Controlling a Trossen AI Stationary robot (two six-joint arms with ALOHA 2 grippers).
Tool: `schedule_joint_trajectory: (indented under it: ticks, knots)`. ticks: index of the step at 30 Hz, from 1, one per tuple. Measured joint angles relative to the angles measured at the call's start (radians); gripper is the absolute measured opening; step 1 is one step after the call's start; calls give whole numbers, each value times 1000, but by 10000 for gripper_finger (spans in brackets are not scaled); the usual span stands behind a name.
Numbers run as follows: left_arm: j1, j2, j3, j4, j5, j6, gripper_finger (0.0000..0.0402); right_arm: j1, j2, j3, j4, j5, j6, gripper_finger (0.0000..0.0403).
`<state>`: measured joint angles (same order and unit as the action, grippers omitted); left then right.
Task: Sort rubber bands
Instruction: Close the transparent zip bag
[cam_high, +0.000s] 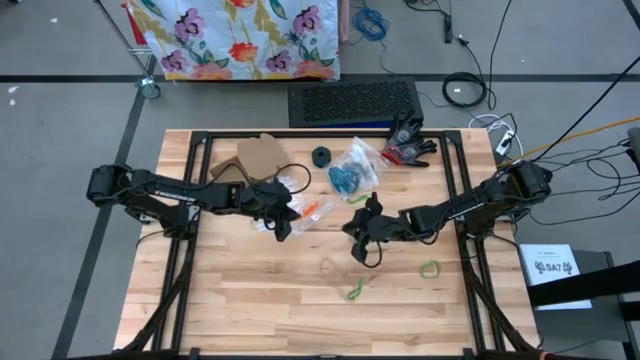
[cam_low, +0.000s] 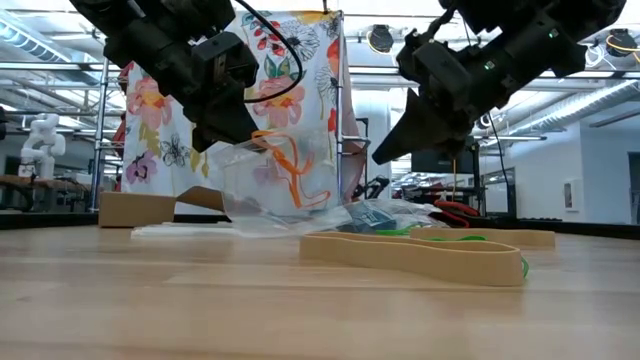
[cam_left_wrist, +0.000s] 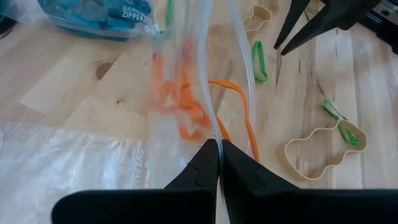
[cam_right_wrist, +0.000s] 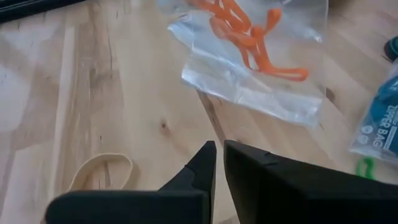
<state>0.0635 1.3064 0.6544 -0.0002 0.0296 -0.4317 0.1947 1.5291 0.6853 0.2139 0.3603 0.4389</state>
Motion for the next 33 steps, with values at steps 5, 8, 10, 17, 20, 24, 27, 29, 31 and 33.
schedule_joint_trajectory:
  ticks: [5, 8, 10, 17, 20, 24, 27, 29, 31, 33]
  knots:
    - [0, 0, 0, 7, 0, 0, 12, 0, 0, 0, 2, 0, -60, 22]
    - [0, 0, 0, 33, 1, 1, 12, -2, 0, 0, 20, -15, -87, 22]
    - [0, 0, 0, 48, 1, 1, 12, -14, 0, 0, 60, -65, -109, 22]
    - [0, 0, 0, 107, -2, 44, 12, -31, 0, 41, 178, -135, -362, 26]
    - [1, 0, 0, 108, 37, 34, 12, -31, 3, 112, 101, -130, -472, 34]
    - [1, 0, 0, 106, 88, -8, 12, -39, 18, 223, -54, -127, -569, 51]
    - [2, 0, 1, 102, 123, -42, 12, -45, 51, 296, -142, -125, -649, 65]
    - [1, 0, 1, 86, 127, -59, 12, -45, 89, 341, -174, -124, -716, 73]
    - [2, 0, 1, 75, 130, -61, 12, -45, 134, 394, -207, -125, -785, 78]
    - [2, 0, 1, 59, 136, -61, 12, -44, 179, 451, -248, -125, -847, 82]
